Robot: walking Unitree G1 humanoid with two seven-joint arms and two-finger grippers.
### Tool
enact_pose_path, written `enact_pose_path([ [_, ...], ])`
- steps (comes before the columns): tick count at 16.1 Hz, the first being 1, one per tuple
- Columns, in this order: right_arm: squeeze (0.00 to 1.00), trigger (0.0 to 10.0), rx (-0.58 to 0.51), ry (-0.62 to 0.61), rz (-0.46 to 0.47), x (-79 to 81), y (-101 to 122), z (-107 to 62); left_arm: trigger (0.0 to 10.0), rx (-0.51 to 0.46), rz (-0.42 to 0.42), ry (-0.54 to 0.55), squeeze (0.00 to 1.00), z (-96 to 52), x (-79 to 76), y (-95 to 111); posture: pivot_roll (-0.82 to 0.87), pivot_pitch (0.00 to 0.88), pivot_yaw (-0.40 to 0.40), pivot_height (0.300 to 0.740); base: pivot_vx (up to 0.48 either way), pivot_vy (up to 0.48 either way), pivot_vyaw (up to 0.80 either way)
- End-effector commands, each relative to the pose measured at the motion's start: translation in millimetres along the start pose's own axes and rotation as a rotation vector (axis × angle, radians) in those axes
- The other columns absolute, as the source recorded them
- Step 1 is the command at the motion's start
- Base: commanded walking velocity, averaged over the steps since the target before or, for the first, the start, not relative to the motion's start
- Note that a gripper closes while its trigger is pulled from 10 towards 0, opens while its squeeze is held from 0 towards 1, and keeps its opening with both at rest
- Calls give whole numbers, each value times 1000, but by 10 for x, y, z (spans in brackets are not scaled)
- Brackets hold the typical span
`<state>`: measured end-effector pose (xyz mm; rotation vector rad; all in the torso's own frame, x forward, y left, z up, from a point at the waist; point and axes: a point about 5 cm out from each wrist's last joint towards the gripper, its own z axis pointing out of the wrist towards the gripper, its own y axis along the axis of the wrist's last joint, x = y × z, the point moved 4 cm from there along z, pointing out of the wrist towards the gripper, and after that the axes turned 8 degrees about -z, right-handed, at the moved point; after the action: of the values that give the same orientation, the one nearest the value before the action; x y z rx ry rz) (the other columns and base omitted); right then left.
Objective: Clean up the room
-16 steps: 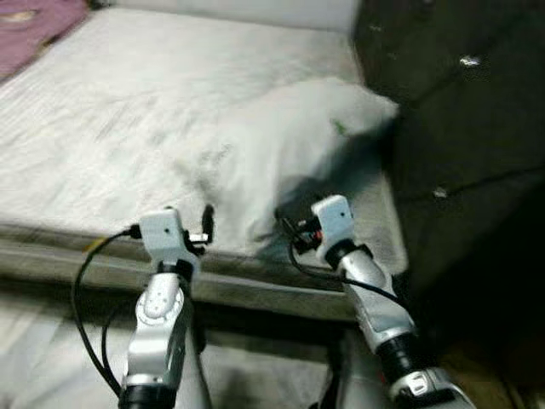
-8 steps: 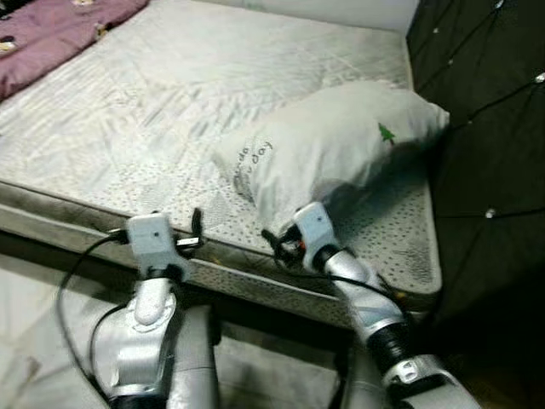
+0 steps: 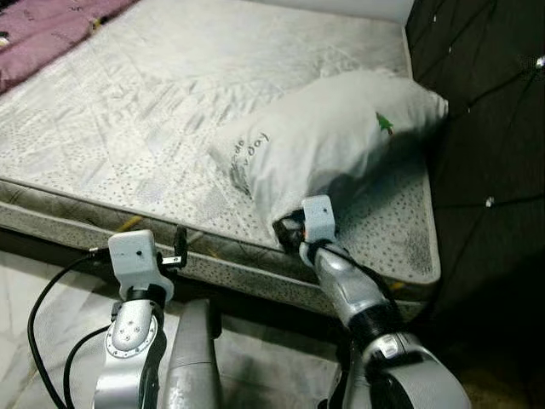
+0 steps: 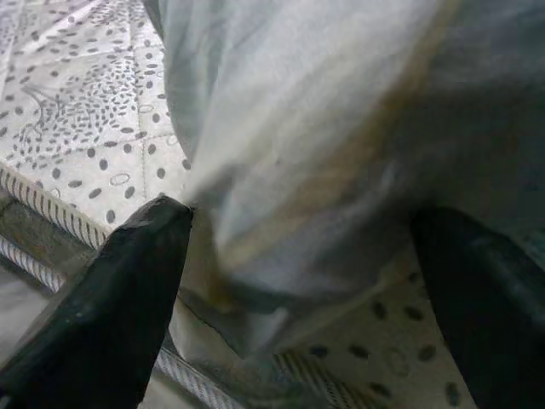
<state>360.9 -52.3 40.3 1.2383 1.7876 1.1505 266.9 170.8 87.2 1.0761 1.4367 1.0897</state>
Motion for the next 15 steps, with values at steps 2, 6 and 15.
enact_pose_path([
  [2,0,10000,-15,26,47,179,188,66,10000,3,10,-16,0,4,-48,58,114,106,-22,547,0,0,0],
  [6,0,10000,-38,48,169,416,421,134,10000,13,9,-22,0,-35,-79,68,136,117,-20,547,0,0,0],
  [15,0,0,-106,-60,266,346,845,234,10000,18,18,17,0,-76,-2,90,191,90,-49,547,0,0,0],
])
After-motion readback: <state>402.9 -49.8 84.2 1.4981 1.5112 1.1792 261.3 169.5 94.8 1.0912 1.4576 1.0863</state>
